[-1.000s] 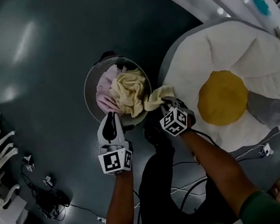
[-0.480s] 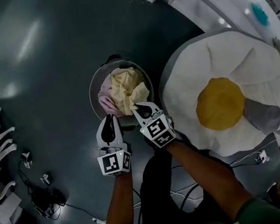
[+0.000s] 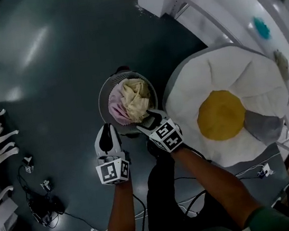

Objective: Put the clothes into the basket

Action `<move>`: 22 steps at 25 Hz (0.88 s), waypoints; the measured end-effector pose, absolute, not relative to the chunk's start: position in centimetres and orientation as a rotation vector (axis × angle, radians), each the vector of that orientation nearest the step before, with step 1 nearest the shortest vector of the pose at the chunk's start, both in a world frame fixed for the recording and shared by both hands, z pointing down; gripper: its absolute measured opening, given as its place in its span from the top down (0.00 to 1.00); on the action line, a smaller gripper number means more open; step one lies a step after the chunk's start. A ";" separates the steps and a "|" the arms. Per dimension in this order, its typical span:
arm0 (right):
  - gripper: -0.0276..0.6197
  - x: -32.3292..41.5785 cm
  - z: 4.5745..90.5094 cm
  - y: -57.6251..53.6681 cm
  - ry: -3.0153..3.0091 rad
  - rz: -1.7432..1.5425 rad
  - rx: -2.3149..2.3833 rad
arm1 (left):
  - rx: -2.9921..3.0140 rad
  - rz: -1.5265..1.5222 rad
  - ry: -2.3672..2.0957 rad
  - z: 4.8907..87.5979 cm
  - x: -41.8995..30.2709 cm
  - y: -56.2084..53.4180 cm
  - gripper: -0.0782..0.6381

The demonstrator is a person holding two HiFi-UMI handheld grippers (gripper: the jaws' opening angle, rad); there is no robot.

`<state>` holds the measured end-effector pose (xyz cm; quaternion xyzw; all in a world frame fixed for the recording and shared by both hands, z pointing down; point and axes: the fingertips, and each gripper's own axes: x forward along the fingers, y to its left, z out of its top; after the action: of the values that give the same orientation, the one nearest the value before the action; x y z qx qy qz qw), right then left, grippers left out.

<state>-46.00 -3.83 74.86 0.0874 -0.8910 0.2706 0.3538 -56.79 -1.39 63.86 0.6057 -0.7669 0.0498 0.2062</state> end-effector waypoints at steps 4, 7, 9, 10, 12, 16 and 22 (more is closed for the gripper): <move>0.79 -43.7 66.5 -5.2 -2.462 0.687 0.284 | 1.736 0.073 -2.152 58.0 -55.4 -2.2 0.82; 0.92 -42.7 59.3 -7.0 -2.583 0.655 0.315 | 1.811 0.031 -2.175 52.6 -54.2 -3.0 0.82; 0.94 -42.0 53.9 -7.5 -2.662 0.618 0.308 | 1.862 0.019 -2.181 48.5 -53.1 -2.9 0.82; 0.94 -41.5 51.1 -7.5 -2.698 0.591 0.292 | 1.886 0.012 -2.186 46.3 -52.6 -2.6 0.82; 0.95 -40.5 45.9 -7.4 -2.763 0.537 0.247 | 1.943 -0.005 -2.201 41.7 -51.6 -2.2 0.82; 0.95 -37.7 36.0 -6.9 -2.851 0.432 0.151 | 2.096 -0.004 -2.228 32.0 -49.3 -1.4 0.82; 0.95 -31.3 21.3 -6.2 -2.998 0.337 0.118 | 2.294 0.120 -2.289 20.2 -44.5 0.8 0.82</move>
<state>-31.30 -6.19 21.35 0.0391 -0.9911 0.1115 0.0612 -44.52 0.85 20.21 0.7065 -0.7049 0.0369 -0.0507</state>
